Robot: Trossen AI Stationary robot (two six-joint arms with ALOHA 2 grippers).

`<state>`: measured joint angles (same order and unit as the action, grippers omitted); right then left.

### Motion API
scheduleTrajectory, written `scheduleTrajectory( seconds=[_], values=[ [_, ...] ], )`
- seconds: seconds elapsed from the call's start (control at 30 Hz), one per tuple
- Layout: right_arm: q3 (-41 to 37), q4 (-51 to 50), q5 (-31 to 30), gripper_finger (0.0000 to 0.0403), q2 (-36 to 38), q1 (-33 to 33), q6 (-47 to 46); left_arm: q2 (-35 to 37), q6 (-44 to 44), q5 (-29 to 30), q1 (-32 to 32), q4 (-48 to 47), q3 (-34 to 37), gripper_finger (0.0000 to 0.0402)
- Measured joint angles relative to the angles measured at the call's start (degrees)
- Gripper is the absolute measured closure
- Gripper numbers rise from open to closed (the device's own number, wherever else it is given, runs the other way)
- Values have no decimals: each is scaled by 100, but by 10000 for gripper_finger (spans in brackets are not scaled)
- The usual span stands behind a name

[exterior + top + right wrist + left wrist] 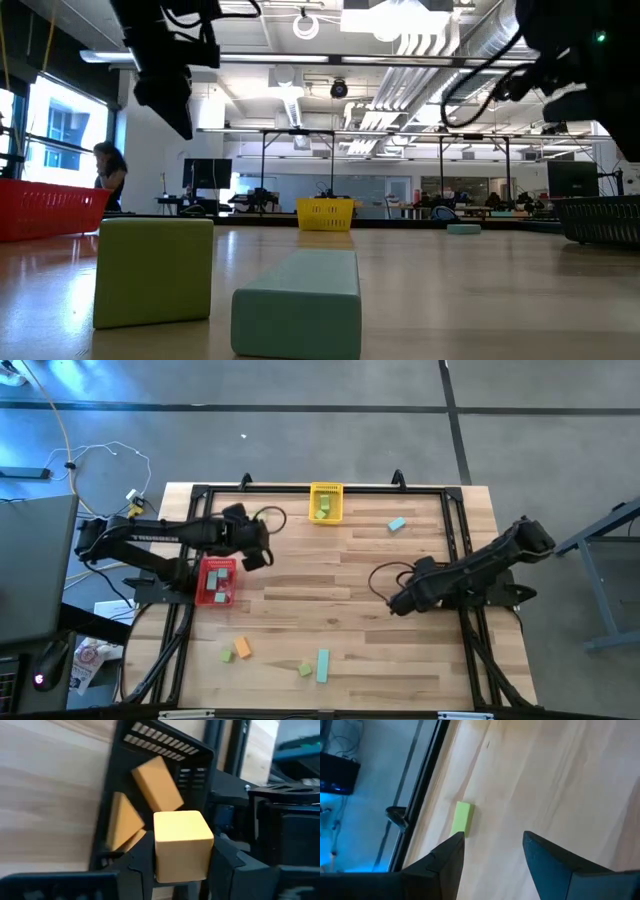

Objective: Sort & place blocks by color
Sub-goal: Put the orange block into the black bin

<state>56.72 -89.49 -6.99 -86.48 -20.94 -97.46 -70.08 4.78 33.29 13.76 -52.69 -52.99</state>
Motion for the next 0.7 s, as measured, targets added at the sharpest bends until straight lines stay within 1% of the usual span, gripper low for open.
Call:
scheduleTrajectory(
  seconds=[0.2, 0.4, 0.6, 0.7],
  values=[
    [-299, 202, 159, 293, 0, 355, 347, 0, -586, -638, 670, 459, 0, 215],
    [-473, 586, 190, 289, 0, 694, 813, 0, -923, -931, 1324, 697, 0, 215],
    [-515, 921, 270, 231, 0, 959, 1392, -9, -1015, -1447, 2048, 793, 0, 215],
    [-515, 915, 237, 211, 0, 1017, 1507, -103, -1144, -1775, 2402, 883, 0, 215]
  ],
)
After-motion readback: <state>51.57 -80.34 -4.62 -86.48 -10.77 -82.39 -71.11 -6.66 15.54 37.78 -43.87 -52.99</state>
